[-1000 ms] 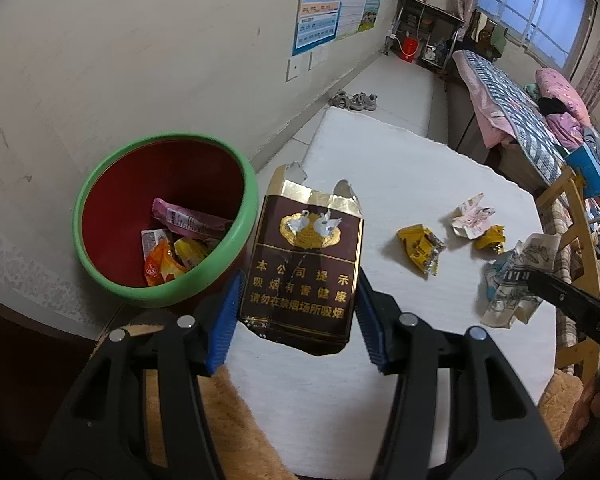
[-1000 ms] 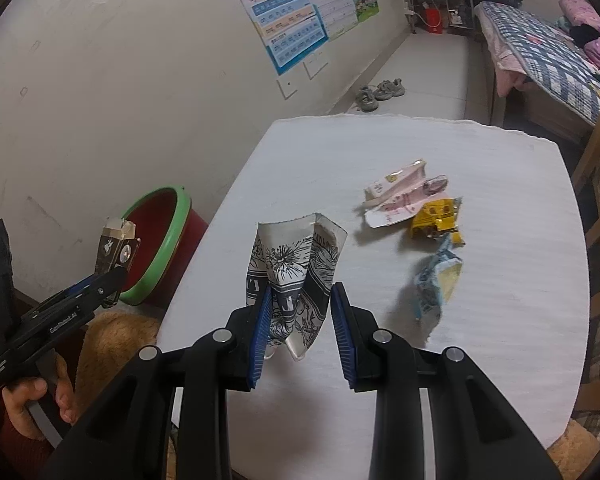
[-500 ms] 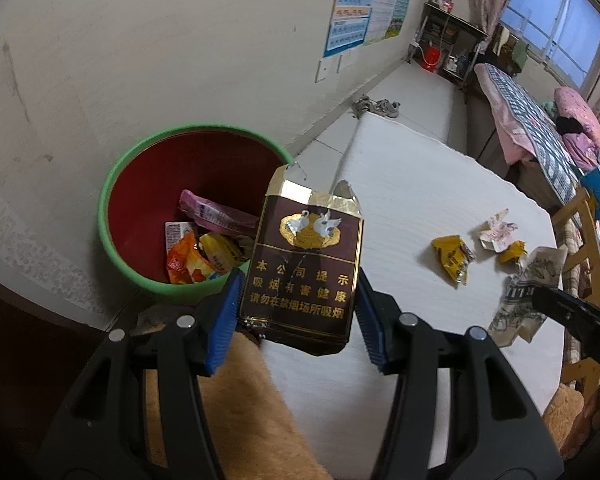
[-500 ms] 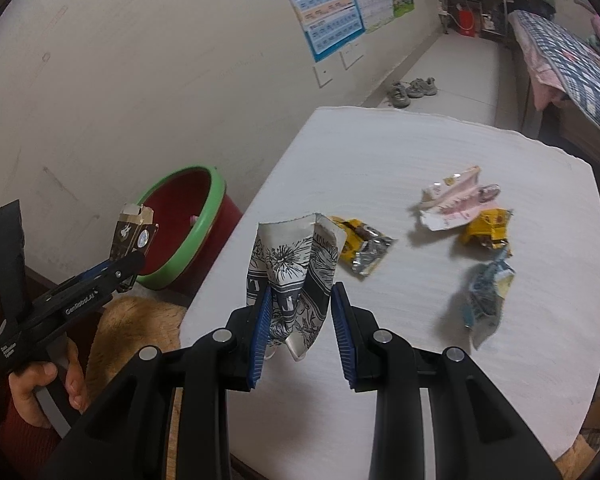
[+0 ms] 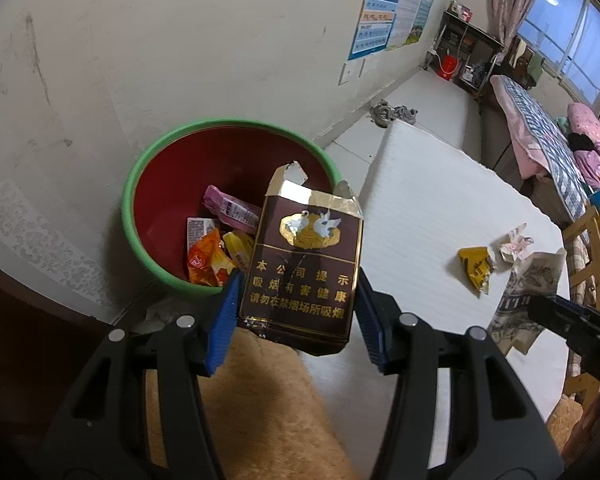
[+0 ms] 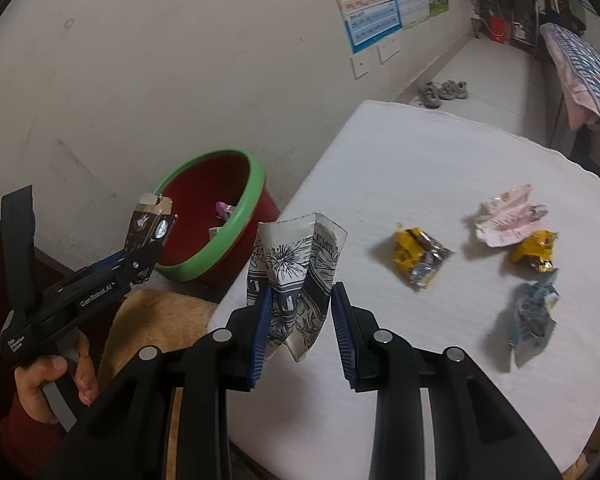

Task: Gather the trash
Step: 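Open the left tool over the red bin while the right tool releases the white paper there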

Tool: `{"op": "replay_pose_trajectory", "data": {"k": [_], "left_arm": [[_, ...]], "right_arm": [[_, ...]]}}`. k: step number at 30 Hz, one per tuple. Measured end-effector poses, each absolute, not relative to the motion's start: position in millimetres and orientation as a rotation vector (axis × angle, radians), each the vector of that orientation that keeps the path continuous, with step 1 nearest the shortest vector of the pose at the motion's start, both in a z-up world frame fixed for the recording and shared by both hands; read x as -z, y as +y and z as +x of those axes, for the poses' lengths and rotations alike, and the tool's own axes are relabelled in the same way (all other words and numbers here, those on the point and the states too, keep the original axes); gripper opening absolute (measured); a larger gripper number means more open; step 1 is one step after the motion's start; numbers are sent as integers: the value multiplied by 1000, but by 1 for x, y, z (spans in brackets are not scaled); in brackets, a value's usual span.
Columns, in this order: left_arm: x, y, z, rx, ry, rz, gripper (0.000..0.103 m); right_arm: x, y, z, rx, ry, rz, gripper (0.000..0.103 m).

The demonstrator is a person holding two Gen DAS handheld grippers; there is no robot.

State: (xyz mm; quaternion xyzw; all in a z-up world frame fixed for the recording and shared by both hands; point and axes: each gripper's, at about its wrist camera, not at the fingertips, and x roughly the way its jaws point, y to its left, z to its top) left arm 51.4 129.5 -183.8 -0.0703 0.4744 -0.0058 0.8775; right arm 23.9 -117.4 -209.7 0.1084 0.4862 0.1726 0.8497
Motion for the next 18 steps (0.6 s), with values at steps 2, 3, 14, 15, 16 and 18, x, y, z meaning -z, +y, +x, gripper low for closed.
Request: {"op": "replay_pose_trajectory", "data": {"k": [2,3,14,15,16,18], "left_arm": [[184,134,53,3,988,-152,52],[184,137,54,-2,987,-153,51],[182,161,71,-49,970,-141,52],[183,163,73,-52,971,-134,52],[184,164,76,-55,971,-128,52],[184,168,79,-60,969,-122,52]], "right_arm": [[209,-111,28,-376,1021,224,31],[209,-110,30,-383,1019,221,31],[191,-68,57,-453,967,167,31],[191,-65,59,-457,966,161,31],[191,-62,61,-461,967,158,31],[191,-56,67,-472,968,153,31]]}}
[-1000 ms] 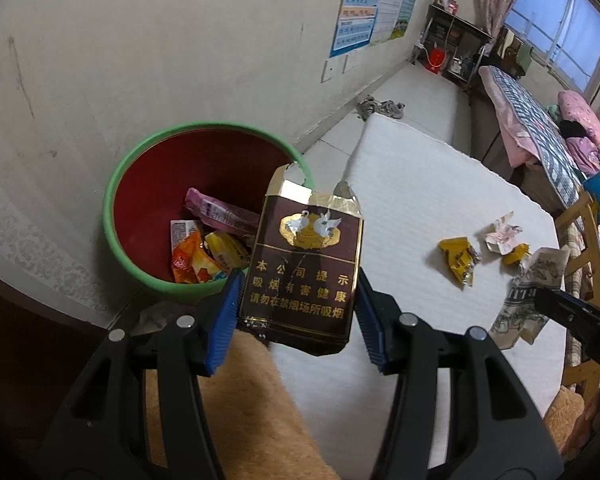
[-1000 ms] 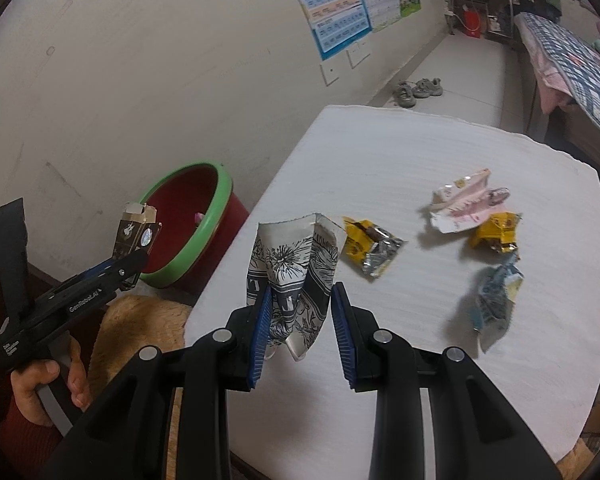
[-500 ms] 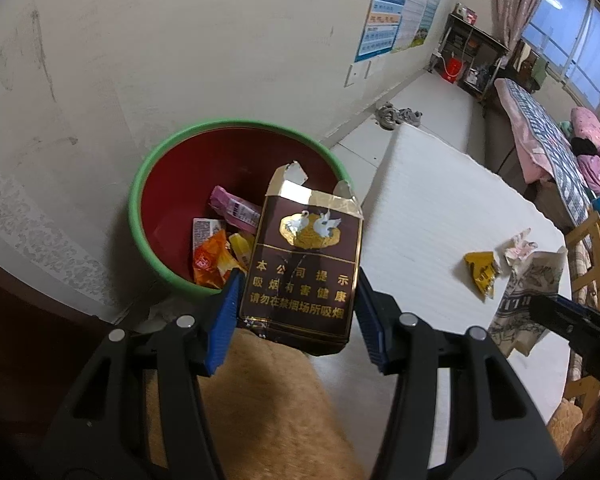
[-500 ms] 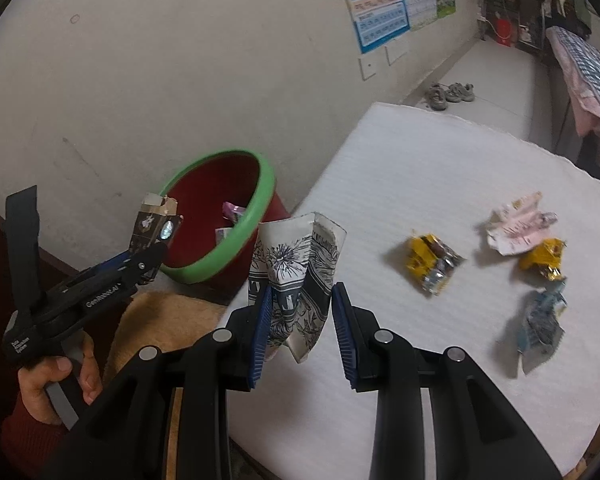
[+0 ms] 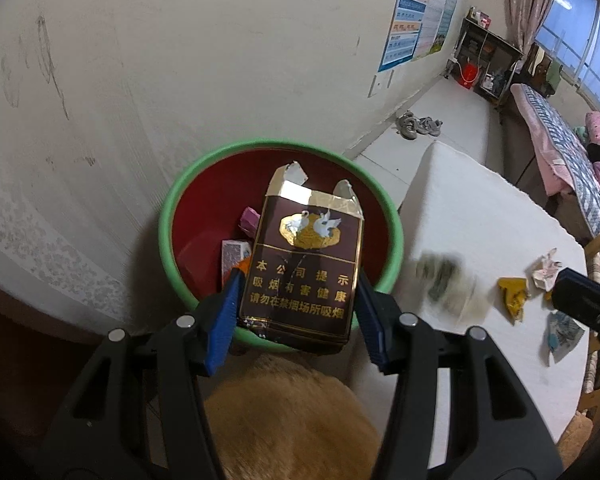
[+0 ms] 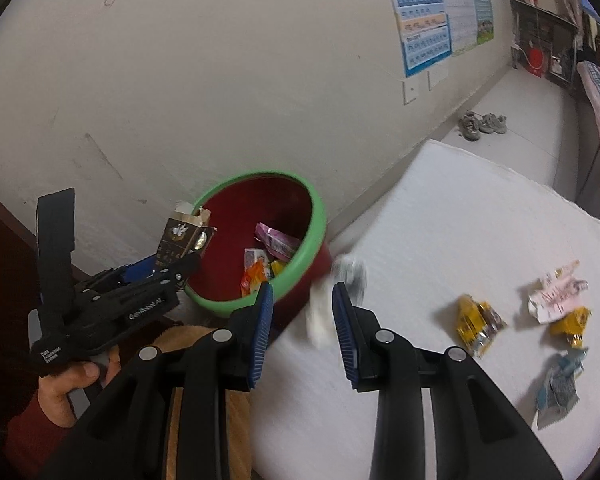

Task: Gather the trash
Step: 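Open the left tool over the red bin while the right tool releases the white paper there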

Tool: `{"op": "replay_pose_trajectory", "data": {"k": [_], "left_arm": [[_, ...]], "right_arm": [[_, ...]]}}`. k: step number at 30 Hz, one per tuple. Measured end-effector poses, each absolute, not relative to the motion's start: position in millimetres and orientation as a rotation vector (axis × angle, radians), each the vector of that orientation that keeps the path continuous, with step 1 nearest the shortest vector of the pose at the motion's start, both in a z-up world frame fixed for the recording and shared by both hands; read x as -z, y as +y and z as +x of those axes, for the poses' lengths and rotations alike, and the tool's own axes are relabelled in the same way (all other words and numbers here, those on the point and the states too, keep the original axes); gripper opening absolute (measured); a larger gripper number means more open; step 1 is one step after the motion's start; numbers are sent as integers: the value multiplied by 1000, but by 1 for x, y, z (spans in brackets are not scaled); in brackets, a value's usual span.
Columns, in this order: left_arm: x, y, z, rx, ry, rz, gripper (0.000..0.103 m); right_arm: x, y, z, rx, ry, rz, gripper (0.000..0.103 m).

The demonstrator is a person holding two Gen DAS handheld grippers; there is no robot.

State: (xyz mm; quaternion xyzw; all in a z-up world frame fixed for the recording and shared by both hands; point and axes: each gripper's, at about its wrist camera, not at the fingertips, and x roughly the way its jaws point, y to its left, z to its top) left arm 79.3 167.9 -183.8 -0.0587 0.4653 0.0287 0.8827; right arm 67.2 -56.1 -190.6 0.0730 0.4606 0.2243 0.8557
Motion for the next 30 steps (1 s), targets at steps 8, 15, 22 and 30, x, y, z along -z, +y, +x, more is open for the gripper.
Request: {"op": "replay_pose_trajectory", "data": {"k": [8,15,22,30], "left_arm": [[186,185,91,-79,969,-122,52],[192,196,95,-91,980,-126,52],[204,202,98,-101,1007,-166,52],[209,206,93,-89,1025,-177,52]], "right_arm": [[197,-39,94,-474,981,132,46],[226,-62,109,-447,1078,206,63],[256,-32,126,-474,1171,239,81],[304,4,134,-436,1288,213,53]]}}
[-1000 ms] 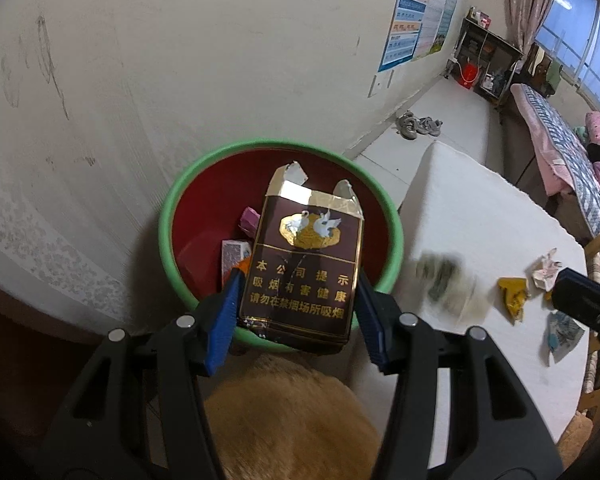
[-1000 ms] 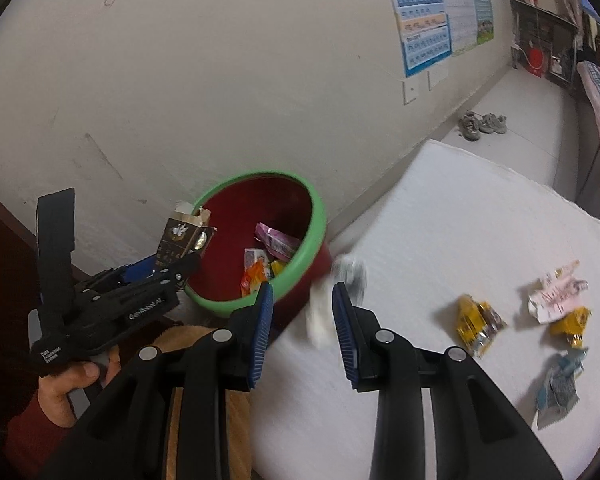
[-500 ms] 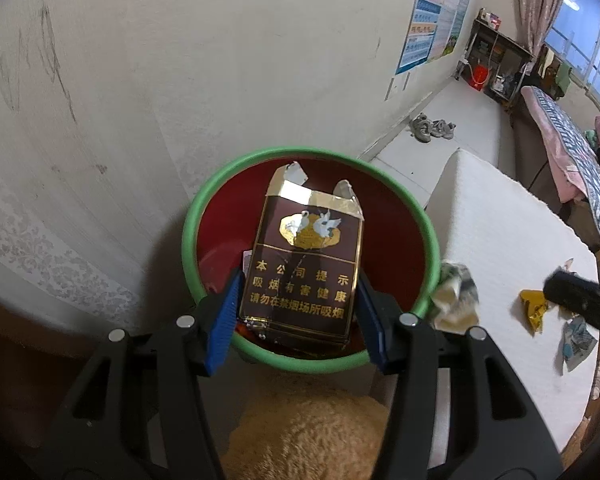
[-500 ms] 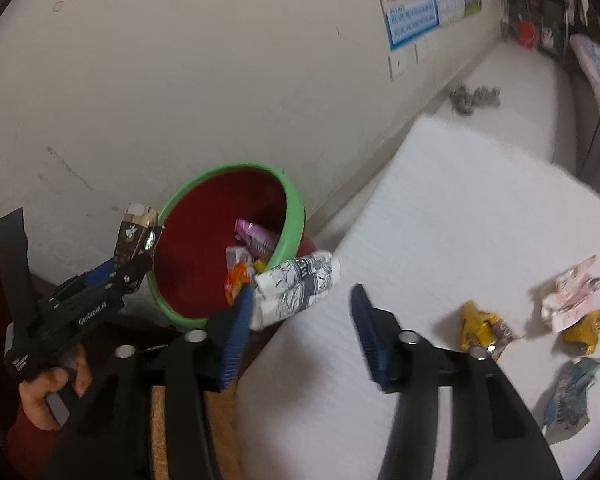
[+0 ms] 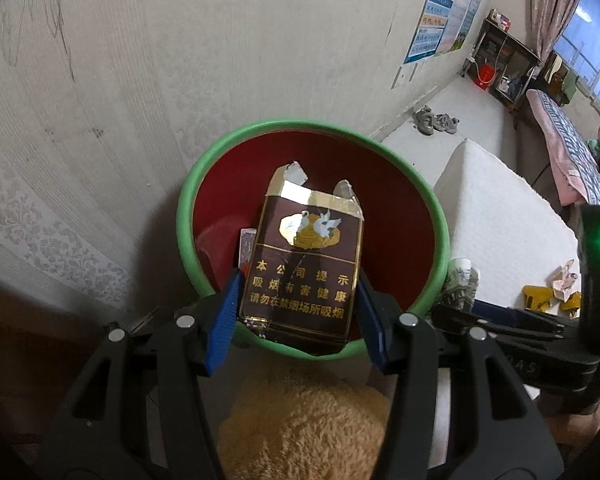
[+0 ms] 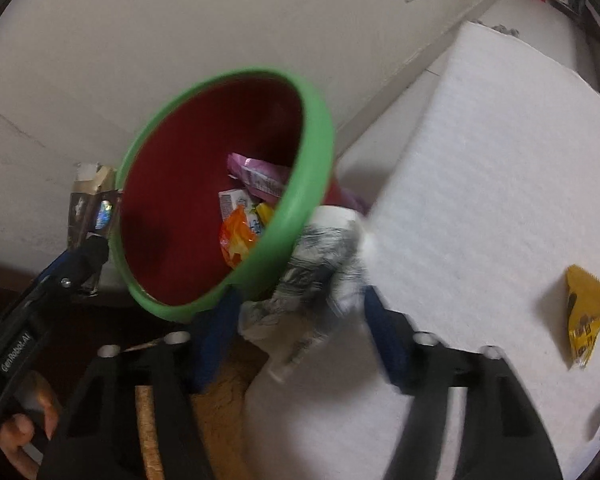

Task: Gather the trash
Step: 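Open the left tool over the red bin while the right tool releases the white paper there, then grasp the yellow snack wrapper with the left tool while the right tool grasps the blue-white wrapper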

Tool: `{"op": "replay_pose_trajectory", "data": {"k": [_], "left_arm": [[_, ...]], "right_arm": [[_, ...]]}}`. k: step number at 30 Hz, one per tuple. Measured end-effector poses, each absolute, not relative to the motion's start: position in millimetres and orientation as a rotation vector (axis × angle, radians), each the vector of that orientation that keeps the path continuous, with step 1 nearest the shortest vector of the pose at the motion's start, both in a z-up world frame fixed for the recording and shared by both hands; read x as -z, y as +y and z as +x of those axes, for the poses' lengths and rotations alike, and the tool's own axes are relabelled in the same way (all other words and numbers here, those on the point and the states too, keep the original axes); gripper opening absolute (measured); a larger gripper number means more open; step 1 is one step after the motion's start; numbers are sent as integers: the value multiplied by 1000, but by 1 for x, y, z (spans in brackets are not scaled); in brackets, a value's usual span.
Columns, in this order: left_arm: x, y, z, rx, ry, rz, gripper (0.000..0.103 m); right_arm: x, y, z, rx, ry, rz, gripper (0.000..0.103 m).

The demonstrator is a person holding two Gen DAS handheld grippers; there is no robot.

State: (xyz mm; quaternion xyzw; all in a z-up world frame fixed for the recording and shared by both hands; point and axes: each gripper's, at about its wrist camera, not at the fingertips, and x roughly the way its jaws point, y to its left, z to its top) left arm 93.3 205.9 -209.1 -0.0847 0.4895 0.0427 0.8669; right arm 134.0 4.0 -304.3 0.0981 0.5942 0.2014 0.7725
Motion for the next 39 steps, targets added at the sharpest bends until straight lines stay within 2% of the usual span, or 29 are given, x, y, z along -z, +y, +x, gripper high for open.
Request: {"op": "replay_pose_trajectory", "data": {"k": [1,3,4,11,12,13,14,15,16,19,25,27,39], "left_arm": [[210,207,94,-89,1026,-174,52],[210,210,96,-91,1025,-168,52],[210,210,96,-92,1021,-169,52],[210,212,109,-104,1015,-148,52],[210,212,112,-109,1015,-143,52],[210,211,115,-111,1019,-139,57],[210,211,117,-112,1021,-138,63],[210,211,118,-117,1019,-136,76],[208,211,118,-129,1008,-133,81],[204,210,118,-134,1000,-133,81],[197,200,113,-118,986,-115,81],[192,193,108,-107,977,-115,81],[167,123,86,44,954,-90,81]], "right_arm": [[304,0,132,-438,1283,229,51],[296,-11,128,-429,1258,249,37],[292,-18,126,-421,1240,255,35],[226,-17,134,-494,1075,294,35],[218,-7,139,-519,1058,286,38],[214,0,142,-532,1050,282,39],[211,4,143,-541,1045,281,45],[209,10,146,-557,1044,285,57],[207,15,148,-565,1039,291,60],[198,16,150,-559,1014,300,62],[183,-13,130,-522,978,281,73],[182,-30,117,-483,970,255,79],[221,-184,15,-127,1029,252,87]]}}
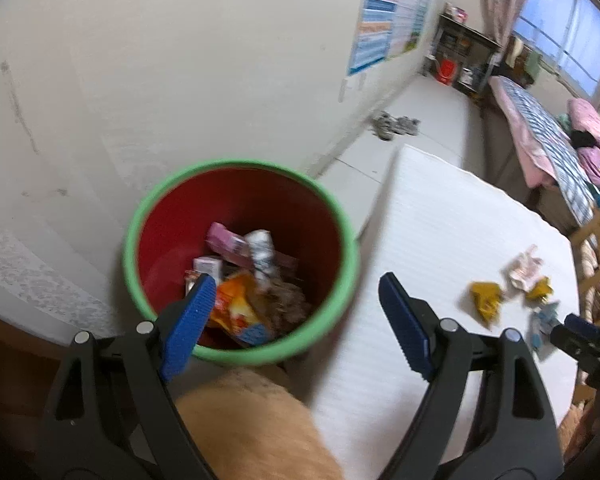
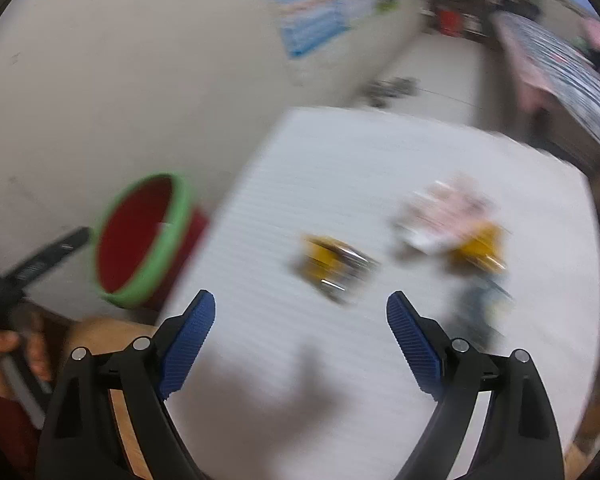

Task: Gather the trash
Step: 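Grasp the yellow snack wrapper with the left tool while the right tool grasps the blue-white wrapper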

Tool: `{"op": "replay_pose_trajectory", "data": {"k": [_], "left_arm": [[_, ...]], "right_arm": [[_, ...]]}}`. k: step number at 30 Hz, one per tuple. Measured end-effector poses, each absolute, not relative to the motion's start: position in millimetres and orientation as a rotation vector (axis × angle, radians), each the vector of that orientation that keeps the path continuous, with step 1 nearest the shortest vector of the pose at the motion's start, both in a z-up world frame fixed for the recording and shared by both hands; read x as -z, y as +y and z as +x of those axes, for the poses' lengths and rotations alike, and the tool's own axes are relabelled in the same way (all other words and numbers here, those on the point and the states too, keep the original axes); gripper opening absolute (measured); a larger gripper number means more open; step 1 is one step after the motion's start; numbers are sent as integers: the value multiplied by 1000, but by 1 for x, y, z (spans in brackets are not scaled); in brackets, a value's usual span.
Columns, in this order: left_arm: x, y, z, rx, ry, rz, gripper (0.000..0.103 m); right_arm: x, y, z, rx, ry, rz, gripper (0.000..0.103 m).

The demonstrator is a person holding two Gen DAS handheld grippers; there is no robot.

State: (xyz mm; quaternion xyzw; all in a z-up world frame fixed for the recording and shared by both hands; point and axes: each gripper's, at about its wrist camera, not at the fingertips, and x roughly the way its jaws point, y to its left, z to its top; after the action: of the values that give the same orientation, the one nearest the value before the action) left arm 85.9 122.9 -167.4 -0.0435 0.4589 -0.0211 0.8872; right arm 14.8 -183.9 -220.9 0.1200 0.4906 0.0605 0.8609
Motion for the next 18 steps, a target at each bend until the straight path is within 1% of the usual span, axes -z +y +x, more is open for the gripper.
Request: {"op": "replay_pose_trajectory", "data": {"k": [4,7,11,14,18], "left_arm": [[177,87,77,112,996,-52,81],[183,57,70,173,1017,-17,81],[188,18,61,248,1030,28,81],[192,-9,58,290,1048,38,81],[199,-41,62,329,1057,56,81]], "right_arm": [[241,-244,-8,29,1065,310,88],[257,-275,-2,82,1101,363,88],[269,-290,9,93,1112,379,88],[288,-298,22,85,1133,392,88],[300,-311,28,70,1135,455,88]]}}
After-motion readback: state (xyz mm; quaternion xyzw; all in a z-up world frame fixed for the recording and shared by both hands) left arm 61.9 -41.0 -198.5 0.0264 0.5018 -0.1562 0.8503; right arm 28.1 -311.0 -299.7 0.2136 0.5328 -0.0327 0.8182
